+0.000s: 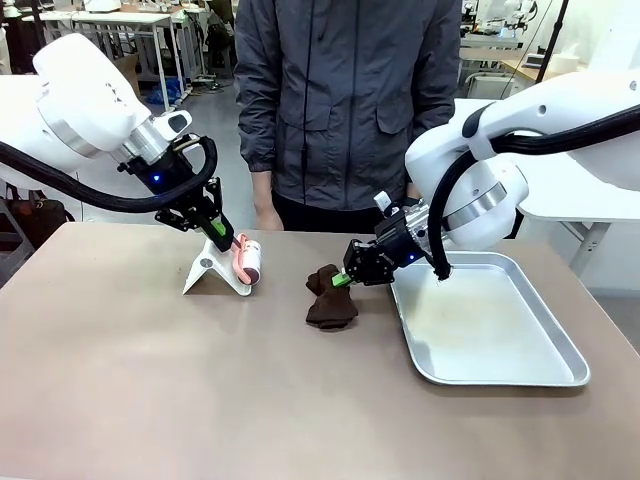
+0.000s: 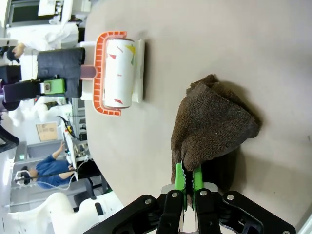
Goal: Clean the surface of the table.
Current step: Return the Lint Roller and towel to their original positions.
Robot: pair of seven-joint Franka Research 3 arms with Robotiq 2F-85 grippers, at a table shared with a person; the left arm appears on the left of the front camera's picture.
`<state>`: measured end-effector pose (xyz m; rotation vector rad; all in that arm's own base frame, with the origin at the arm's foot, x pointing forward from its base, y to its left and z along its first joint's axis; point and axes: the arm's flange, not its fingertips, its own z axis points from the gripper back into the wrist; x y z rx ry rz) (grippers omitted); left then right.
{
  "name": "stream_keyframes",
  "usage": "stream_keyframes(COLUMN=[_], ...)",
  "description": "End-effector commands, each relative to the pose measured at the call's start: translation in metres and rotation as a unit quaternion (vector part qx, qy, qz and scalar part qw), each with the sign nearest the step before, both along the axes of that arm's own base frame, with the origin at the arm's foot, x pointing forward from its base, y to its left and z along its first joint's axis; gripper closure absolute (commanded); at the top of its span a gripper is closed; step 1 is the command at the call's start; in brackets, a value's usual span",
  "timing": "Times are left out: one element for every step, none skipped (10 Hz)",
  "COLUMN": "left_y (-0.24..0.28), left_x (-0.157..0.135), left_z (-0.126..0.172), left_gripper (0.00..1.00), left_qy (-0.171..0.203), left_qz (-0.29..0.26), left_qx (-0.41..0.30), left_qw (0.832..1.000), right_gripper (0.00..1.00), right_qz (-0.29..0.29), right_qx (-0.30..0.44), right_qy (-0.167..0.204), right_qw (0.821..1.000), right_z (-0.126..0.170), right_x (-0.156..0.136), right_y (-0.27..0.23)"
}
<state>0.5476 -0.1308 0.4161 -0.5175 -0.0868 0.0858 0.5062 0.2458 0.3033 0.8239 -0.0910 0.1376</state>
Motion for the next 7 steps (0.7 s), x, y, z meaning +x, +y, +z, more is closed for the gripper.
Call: stream_keyframes(left_y=[-0.0019,-0.0025,-0.0035,-0.0034,-0.0036,-0.0037,-0.0034], left_x=[0.0052,0.0046,0.0037,0.004,0.0043,0.0041,0.0034], left_z=[0.0014,0.0005,-0.0007,-0.0023,-0.0041,-0.0062,-0.0079], left_gripper=[0.81,0.81,0.81,0.81,0.81,0.81,0.81], left_qy=[-0.003,-0.008,-0.01,-0.01,-0.011,-0.009,-0.009], left_qz=[0.014,0.018,0.012,0.005,0.002,-0.002,-0.003], left_qx=[-0.006,-0.002,0.001,0.008,0.013,0.018,0.023], left_qw=[1.0,1.0,1.0,1.0,1.0,1.0,1.0], right_gripper=[0.94,0.94,0.94,0.94,0.94,0.94,0.94], right_qz=[0.009,0.015,0.016,0.019,0.022,0.022,0.022], right_qx=[0.005,0.009,0.01,0.014,0.017,0.018,0.018], right_qy=[0.017,0.022,0.023,0.024,0.026,0.027,0.029], right_qw=[1.0,1.0,1.0,0.999,0.999,0.999,0.999], right_z=[0.0006,-0.0001,-0.0003,0.0001,-0.0004,-0.001,-0.0015], right_x=[0.0064,0.0062,0.006,0.0058,0.0059,0.0059,0.0064], right_y=[0.005,0.0049,0.0046,0.0039,0.004,0.0039,0.0034])
